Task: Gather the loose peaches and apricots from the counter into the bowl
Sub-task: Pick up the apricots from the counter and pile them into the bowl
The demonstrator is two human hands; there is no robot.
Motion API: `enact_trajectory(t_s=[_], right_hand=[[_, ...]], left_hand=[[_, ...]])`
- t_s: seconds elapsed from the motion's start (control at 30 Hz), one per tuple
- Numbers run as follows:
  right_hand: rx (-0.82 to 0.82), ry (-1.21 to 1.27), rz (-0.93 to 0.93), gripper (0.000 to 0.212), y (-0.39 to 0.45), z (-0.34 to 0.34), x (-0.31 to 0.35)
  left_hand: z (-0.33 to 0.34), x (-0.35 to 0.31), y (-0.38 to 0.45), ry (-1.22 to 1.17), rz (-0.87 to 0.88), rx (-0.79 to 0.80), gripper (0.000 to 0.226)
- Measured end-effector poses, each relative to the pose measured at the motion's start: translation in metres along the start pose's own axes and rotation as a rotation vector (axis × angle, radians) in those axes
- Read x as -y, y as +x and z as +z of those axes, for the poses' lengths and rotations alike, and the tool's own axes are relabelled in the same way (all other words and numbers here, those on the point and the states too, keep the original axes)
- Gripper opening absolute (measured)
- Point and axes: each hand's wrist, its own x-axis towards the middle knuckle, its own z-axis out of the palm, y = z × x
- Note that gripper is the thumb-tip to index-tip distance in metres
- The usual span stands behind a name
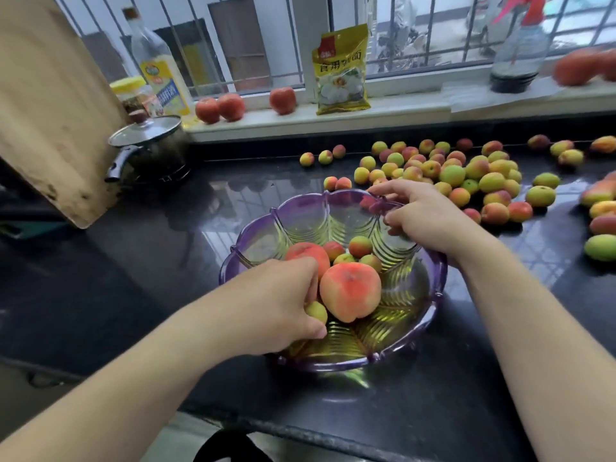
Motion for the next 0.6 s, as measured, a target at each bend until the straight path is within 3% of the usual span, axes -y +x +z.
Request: enact_trajectory(t_s=[0.43,0.53,0.6], right_hand=[[0.000,-0.004,0.019,0.057,-0.003,-0.001,0.004],[0.002,0.002,0.028,0.057,-0.004,0.000,0.005],[0.008,0.002,0.030,0.057,-0.005,-0.001,0.006]], left_hand=[[0.008,-0.014,0.003,0.153,0.028,0.028,0.043],[-0.013,-0.004,0.001,0.042,-0.007,0.029,0.052],[-0.036,0.007,0.002,-0.094,-0.033,-0.113,0.050]])
